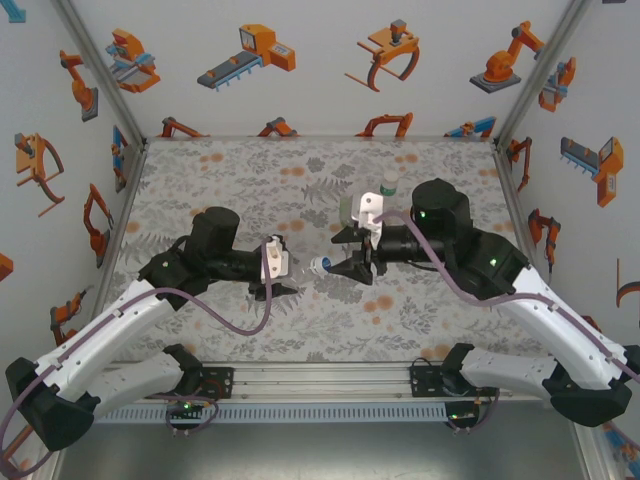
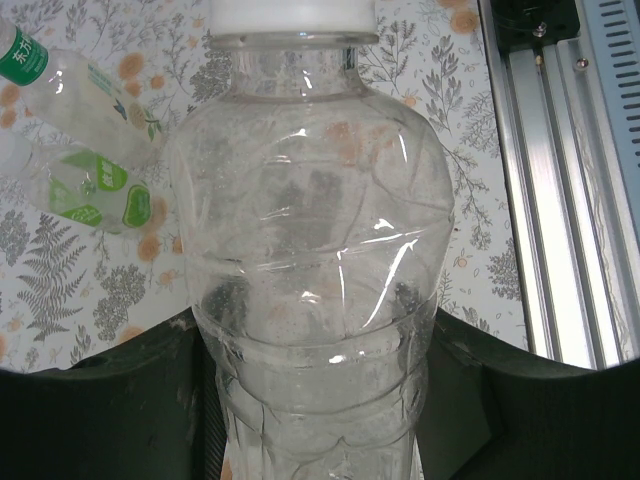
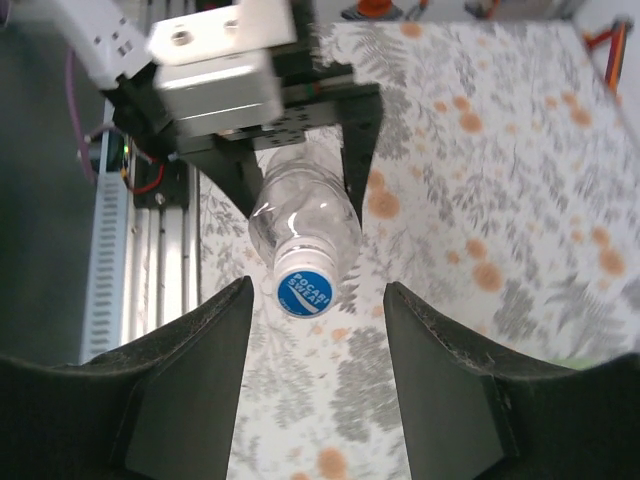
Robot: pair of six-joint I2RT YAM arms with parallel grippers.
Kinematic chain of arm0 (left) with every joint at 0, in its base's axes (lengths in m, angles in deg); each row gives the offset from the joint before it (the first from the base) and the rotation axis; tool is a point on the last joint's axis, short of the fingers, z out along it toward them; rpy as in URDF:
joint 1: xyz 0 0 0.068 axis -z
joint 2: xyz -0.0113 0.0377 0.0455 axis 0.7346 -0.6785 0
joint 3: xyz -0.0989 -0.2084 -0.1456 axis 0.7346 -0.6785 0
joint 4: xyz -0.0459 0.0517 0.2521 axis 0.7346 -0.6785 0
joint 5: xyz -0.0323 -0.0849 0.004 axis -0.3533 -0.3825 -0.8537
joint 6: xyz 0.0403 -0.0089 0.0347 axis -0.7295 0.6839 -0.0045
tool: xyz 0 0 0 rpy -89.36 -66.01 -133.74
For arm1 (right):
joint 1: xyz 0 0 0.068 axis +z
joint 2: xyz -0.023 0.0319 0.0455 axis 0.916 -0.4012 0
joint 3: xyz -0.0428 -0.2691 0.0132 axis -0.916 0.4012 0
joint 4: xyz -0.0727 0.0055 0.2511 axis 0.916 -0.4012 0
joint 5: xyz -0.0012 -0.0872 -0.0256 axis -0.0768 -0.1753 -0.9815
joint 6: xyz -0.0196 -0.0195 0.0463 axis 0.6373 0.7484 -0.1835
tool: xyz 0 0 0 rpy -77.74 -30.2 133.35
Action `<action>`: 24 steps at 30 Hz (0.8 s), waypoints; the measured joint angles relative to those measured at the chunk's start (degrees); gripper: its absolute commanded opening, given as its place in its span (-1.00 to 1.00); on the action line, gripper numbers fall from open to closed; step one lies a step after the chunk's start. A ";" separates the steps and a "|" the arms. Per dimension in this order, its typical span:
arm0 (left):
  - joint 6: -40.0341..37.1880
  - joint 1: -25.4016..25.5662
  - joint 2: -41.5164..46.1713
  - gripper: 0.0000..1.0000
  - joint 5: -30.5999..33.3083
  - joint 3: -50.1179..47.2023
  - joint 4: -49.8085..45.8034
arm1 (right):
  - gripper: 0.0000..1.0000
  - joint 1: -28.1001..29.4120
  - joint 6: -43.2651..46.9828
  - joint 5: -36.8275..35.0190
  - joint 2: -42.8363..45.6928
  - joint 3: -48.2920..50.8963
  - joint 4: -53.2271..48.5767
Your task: Screw on the bottle caps
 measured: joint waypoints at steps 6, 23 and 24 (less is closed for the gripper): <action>0.00 0.00 0.00 -1.00 -0.22 0.00 0.00 | 0.11 0.00 10.32 5.55 -0.09 1.42 1.38; 0.00 0.00 0.00 -1.00 -0.37 0.00 0.00 | -0.08 0.00 16.72 5.46 -0.90 6.21 2.12; 0.00 0.00 0.00 -1.00 -0.37 0.00 0.00 | -0.11 0.00 16.74 5.46 -0.94 6.29 2.23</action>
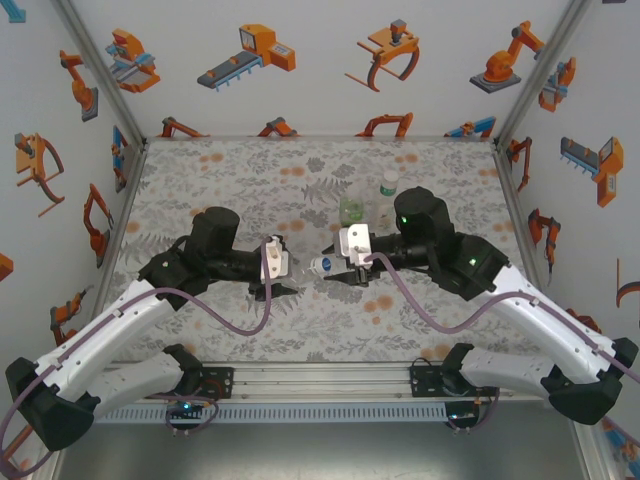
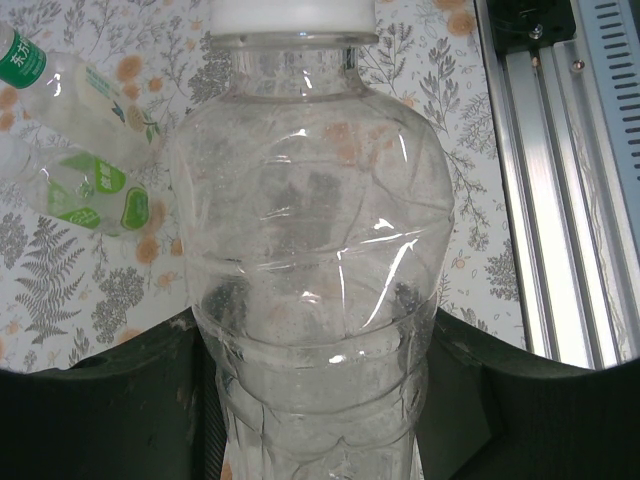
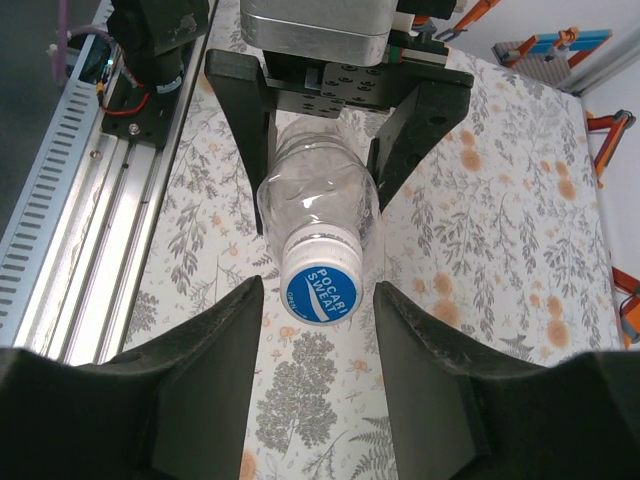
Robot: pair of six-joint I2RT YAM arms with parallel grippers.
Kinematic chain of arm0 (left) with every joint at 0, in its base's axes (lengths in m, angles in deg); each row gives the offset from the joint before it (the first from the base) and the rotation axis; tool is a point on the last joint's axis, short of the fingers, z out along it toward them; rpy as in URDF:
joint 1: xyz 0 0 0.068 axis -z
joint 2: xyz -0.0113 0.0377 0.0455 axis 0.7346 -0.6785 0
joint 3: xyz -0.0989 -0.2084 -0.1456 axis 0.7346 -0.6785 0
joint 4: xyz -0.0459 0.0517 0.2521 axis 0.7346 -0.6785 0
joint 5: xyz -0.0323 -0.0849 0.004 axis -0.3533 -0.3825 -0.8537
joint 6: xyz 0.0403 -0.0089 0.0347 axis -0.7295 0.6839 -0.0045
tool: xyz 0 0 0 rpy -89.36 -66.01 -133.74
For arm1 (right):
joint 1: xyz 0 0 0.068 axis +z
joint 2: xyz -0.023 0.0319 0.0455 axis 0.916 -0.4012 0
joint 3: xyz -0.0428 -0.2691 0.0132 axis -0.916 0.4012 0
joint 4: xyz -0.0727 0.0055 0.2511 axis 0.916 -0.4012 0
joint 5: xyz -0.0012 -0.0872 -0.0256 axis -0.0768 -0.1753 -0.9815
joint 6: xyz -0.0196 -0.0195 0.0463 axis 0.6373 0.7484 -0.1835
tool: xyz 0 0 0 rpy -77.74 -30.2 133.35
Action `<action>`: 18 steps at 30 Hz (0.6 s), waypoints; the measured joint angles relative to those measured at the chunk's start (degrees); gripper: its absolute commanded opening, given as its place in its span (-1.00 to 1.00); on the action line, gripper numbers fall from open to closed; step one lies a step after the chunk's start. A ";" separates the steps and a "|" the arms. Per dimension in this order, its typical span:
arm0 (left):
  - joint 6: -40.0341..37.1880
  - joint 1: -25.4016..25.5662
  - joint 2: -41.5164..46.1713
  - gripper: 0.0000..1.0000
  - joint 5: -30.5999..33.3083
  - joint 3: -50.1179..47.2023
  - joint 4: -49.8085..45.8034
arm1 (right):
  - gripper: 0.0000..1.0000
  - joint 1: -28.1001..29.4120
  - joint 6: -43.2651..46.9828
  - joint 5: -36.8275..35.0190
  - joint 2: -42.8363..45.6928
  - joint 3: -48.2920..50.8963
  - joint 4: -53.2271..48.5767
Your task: Screw on the bottle caps
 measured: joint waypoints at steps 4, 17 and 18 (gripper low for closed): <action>0.00 0.00 0.00 -1.00 0.00 0.00 0.00 | -0.15 0.00 -0.02 0.00 -0.17 0.02 0.42; 0.02 -0.02 0.02 -1.00 0.11 0.00 0.02 | -0.52 0.00 -0.98 0.04 -0.17 0.13 1.60; 0.02 -0.02 0.02 -1.00 0.15 0.00 0.04 | -0.58 0.00 -1.51 0.00 -0.17 0.15 1.73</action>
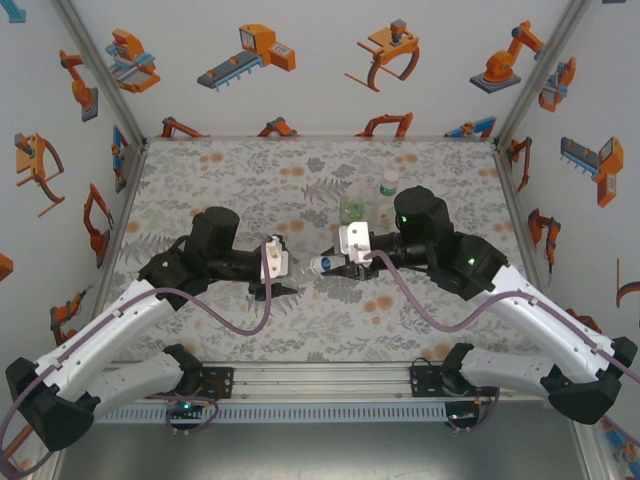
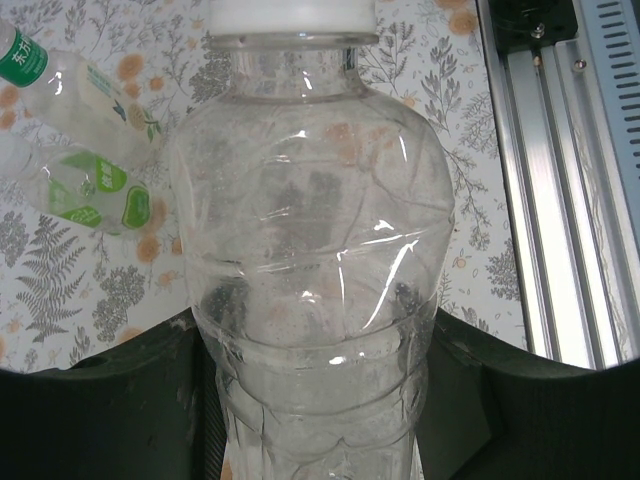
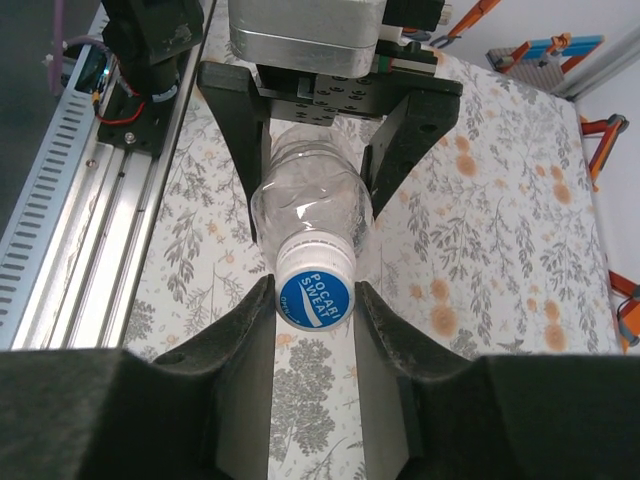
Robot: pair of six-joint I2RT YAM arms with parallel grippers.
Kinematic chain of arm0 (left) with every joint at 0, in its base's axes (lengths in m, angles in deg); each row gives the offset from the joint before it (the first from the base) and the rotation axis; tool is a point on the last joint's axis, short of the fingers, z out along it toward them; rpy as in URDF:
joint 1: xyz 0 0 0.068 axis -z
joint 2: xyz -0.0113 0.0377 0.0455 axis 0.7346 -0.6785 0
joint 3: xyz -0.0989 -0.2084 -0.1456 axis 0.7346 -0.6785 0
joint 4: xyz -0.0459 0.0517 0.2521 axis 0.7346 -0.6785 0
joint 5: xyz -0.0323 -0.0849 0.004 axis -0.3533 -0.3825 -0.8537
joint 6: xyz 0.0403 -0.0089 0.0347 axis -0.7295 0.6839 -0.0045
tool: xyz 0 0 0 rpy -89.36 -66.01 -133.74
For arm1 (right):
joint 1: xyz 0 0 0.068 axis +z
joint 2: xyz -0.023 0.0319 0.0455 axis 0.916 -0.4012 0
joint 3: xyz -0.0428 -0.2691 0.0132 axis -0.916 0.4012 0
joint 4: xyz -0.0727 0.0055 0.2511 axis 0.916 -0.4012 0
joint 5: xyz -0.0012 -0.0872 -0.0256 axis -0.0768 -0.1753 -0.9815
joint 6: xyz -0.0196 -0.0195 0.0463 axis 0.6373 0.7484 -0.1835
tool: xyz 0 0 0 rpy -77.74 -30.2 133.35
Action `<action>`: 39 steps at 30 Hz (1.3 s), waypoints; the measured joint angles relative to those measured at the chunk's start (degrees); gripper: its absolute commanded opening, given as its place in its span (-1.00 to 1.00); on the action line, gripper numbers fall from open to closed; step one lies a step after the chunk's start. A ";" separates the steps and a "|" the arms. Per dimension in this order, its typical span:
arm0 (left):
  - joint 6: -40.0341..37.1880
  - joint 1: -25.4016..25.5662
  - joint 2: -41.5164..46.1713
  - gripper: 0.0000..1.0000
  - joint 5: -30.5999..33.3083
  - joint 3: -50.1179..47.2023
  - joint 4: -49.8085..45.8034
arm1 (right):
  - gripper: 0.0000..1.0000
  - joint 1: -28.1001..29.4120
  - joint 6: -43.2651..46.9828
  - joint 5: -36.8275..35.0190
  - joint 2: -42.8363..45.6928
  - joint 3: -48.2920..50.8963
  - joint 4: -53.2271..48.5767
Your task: Screw on the bottle caps
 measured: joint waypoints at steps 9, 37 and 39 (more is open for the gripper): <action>0.04 -0.11 0.66 -1.00 3.19 -0.13 -0.17 | -0.78 0.00 -13.38 -4.42 0.33 2.62 5.03; 2.27 -0.74 1.99 -1.00 13.57 -2.38 2.64 | -0.20 -0.11 -91.78 -26.91 1.31 13.18 18.88; 2.25 -0.68 1.99 -1.00 13.16 -2.38 3.43 | -0.02 -0.11 -91.45 -26.86 1.31 12.41 18.32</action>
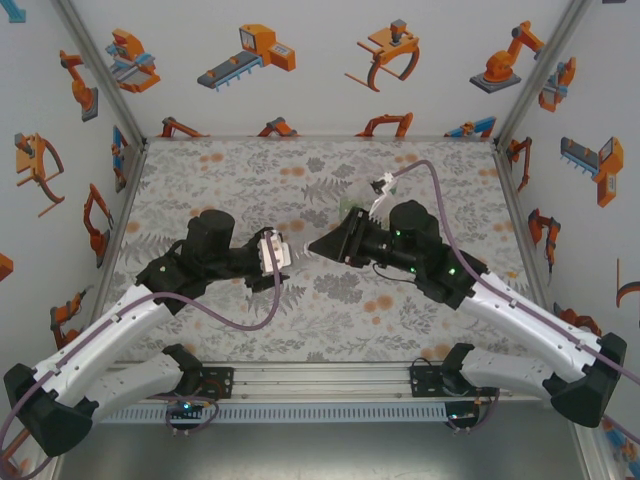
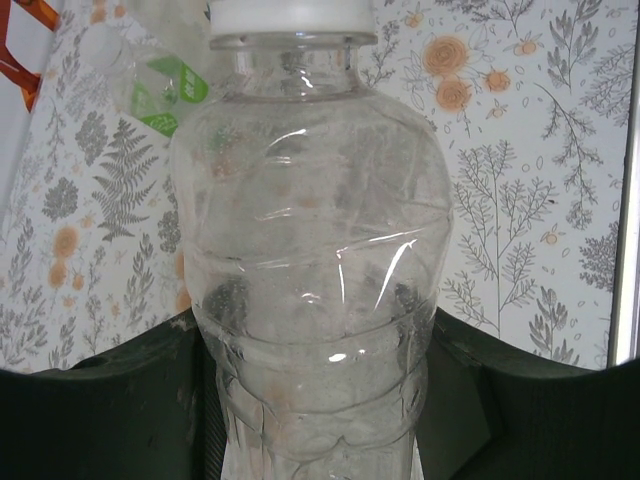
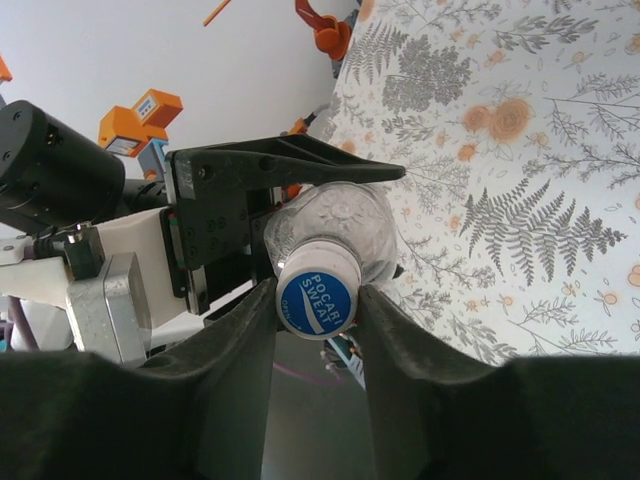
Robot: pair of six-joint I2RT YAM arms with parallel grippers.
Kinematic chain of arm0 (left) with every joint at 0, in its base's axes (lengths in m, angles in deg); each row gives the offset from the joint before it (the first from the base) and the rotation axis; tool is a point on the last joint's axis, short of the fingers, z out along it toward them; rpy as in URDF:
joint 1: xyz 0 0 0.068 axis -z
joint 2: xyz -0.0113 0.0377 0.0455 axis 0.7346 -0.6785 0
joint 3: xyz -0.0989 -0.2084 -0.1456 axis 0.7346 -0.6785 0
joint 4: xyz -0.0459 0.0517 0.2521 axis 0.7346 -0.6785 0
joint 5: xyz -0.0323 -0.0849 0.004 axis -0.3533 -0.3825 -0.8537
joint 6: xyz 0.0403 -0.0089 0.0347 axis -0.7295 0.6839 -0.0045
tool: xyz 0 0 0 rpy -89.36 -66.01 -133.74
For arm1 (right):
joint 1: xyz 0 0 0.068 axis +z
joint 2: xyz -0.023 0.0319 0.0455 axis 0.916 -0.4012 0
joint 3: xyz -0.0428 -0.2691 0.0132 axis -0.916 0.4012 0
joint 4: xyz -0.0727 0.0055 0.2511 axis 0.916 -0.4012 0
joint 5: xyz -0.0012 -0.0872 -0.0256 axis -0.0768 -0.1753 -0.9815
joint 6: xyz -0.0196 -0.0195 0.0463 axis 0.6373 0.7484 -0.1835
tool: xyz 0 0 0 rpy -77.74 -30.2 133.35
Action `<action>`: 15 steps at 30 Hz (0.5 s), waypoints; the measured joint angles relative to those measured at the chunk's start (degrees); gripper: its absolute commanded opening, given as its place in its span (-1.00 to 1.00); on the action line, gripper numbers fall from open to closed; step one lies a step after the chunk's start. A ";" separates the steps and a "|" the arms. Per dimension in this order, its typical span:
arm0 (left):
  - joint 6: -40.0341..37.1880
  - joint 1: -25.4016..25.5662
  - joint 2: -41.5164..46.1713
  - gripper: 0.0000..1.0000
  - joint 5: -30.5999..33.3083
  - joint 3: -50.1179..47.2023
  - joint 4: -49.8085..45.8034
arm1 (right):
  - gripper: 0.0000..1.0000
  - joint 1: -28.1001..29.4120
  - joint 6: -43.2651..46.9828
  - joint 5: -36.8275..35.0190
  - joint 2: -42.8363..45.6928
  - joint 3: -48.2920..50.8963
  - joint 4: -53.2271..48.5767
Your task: Screw on the bottle caps
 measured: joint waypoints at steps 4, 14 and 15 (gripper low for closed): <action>0.00 0.42 0.17 -1.00 -1.29 0.00 1.51 | 0.12 0.07 3.43 -0.04 0.00 -2.10 -2.16; -0.02 0.42 0.94 -1.00 -2.78 0.00 1.88 | 0.11 0.04 27.69 1.03 4.24 -6.73 -5.53; -0.04 0.42 0.98 -1.00 -3.06 0.00 1.88 | 0.10 0.04 30.97 1.79 4.72 -6.86 -5.53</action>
